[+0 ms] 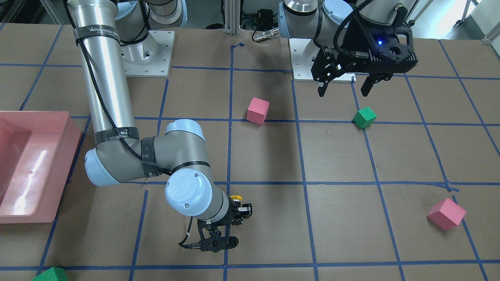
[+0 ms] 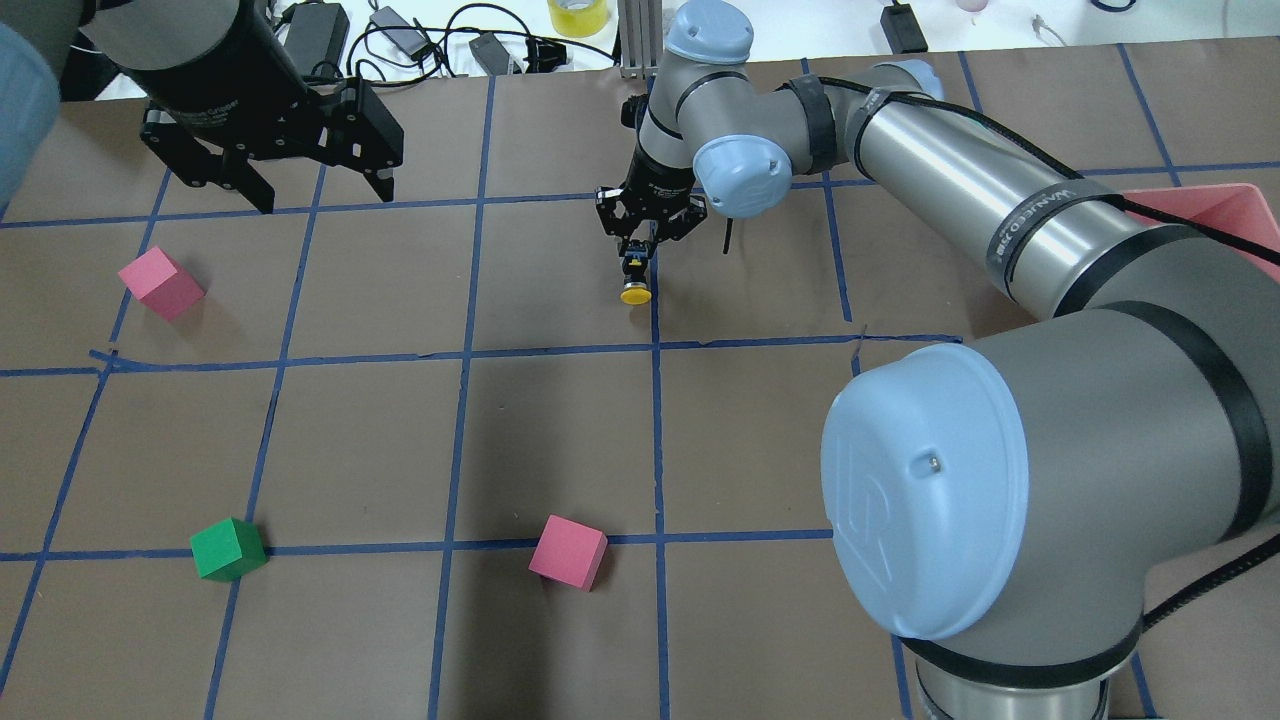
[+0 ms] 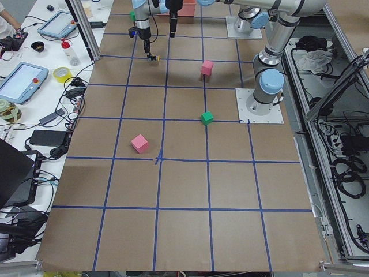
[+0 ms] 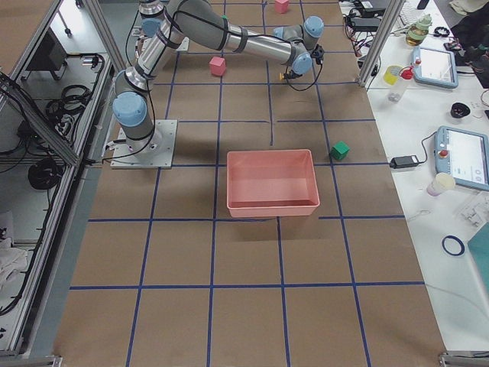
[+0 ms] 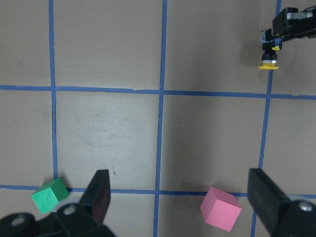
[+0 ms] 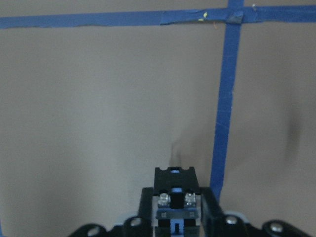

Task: Align button upright
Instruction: 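Carry the switch toward the table center and set it down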

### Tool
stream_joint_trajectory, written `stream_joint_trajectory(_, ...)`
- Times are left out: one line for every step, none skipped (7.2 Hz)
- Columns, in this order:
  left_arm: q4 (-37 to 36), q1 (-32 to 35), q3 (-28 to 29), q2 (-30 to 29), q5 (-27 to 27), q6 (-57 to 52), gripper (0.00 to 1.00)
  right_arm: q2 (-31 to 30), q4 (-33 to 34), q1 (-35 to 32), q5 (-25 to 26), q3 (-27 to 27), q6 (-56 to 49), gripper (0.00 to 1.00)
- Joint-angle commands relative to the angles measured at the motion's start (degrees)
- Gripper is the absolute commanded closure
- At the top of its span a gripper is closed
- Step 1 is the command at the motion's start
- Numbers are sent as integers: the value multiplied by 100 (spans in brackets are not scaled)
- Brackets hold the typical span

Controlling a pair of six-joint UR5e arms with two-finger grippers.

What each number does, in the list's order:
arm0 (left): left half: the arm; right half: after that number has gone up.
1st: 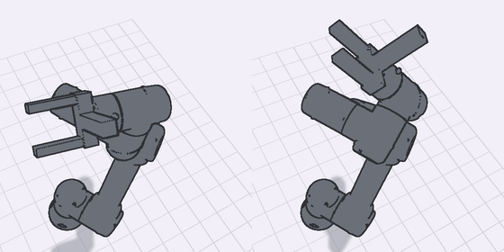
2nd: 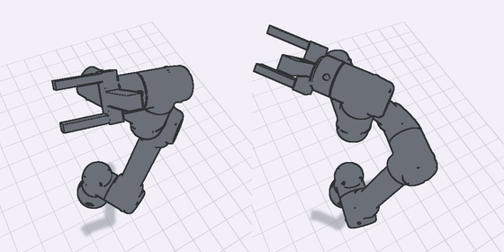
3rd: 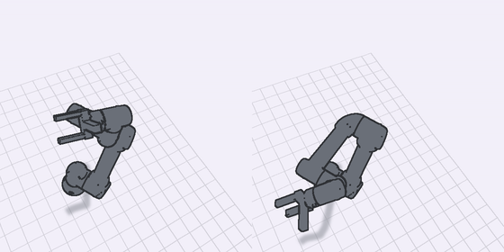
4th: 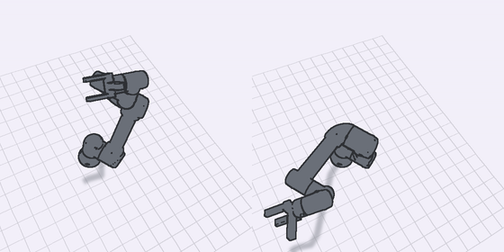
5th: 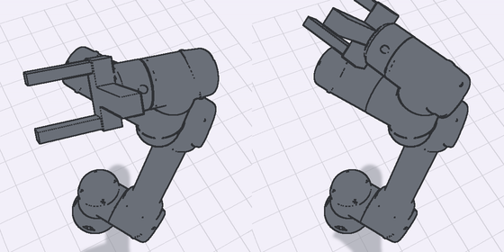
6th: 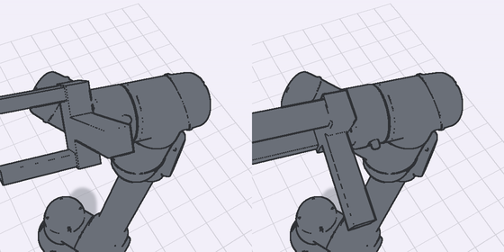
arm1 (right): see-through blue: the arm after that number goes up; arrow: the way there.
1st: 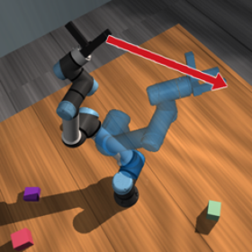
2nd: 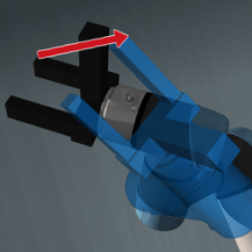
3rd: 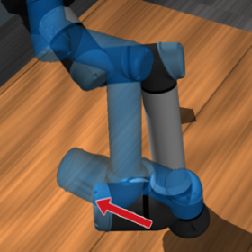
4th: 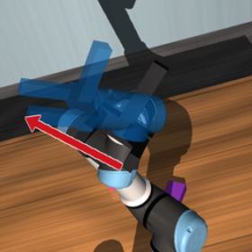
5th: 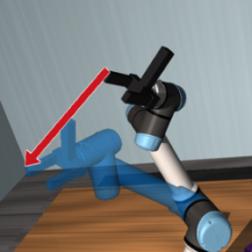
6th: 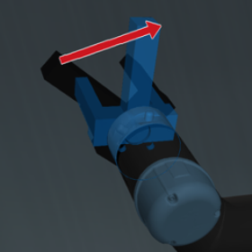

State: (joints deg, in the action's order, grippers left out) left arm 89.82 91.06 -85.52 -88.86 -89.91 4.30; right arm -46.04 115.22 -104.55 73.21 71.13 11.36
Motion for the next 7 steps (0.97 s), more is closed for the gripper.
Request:
stream_joint_trajectory(0,0,0,0,0,0,0,-19,45,-39,0,24,7,4)
stream_joint_trajectory(0,0,0,0,0,0,0,-62,36,-39,0,33,7,0)
stream_joint_trajectory(0,0,0,0,0,0,0,-254,-17,-39,9,50,33,0)
stream_joint_trajectory(0,0,0,0,0,0,0,-613,-287,-30,131,224,-45,0)
stream_joint_trajectory(0,17,0,0,0,9,0,-930,-481,22,750,478,-98,0)
stream_joint_trajectory(-17,35,-9,-9,9,61,0,-1202,-492,153,1087,803,-386,0)
stream_joint_trajectory(-244,44,-131,-9,9,88,0,-1527,-509,503,1177,1111,-632,0)
